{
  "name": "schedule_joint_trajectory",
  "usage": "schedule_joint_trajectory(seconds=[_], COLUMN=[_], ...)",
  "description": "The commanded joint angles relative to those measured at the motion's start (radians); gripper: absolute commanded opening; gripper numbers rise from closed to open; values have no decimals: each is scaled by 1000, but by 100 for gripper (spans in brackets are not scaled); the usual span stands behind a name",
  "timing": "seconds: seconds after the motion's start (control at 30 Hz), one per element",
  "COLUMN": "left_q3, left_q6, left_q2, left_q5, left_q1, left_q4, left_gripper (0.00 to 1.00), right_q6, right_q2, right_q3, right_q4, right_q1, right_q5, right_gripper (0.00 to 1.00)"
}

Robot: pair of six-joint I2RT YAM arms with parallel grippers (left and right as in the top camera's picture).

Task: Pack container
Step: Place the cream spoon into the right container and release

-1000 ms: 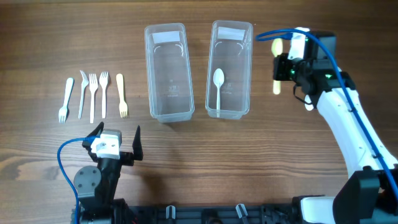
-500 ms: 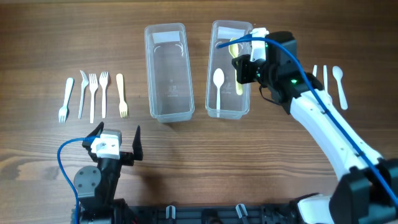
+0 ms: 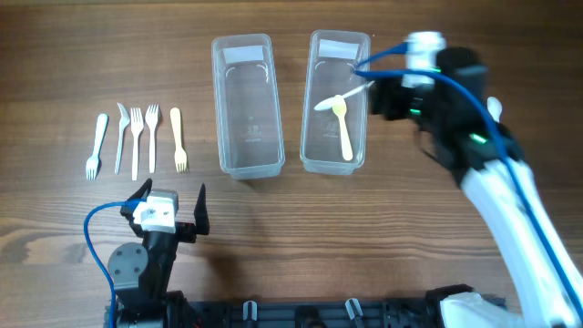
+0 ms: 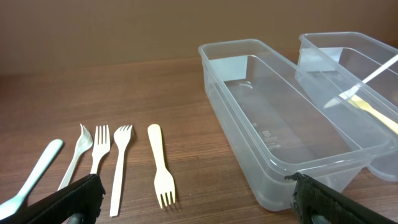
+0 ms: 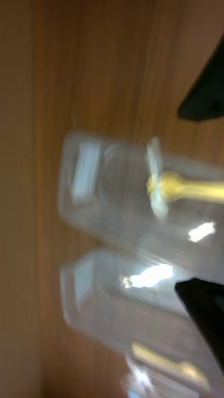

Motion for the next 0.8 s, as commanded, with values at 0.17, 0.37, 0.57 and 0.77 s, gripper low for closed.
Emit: schedule_joint_trajectory(seconds=[0.17, 0.37, 0.57, 0.77], left_q3=[-8, -8, -8, -8], left_q6=[16, 16, 16, 16], left_q2=[-7, -7, -7, -7], left_q5=[19, 19, 19, 19], left_q1=[-5, -5, -5, -5], left_q4=[3, 3, 3, 3], left_gripper=[100, 100, 100, 100], right_q6=[-72, -84, -93, -32], right_q2=[-115, 19, 226, 381], right_q3=[6, 1, 1, 1], right_q4=[-172, -221, -261, -256], right_q1=[-201, -214, -257, -373], right_q5=[326, 328, 382, 219], right_gripper=[91, 93, 94, 95])
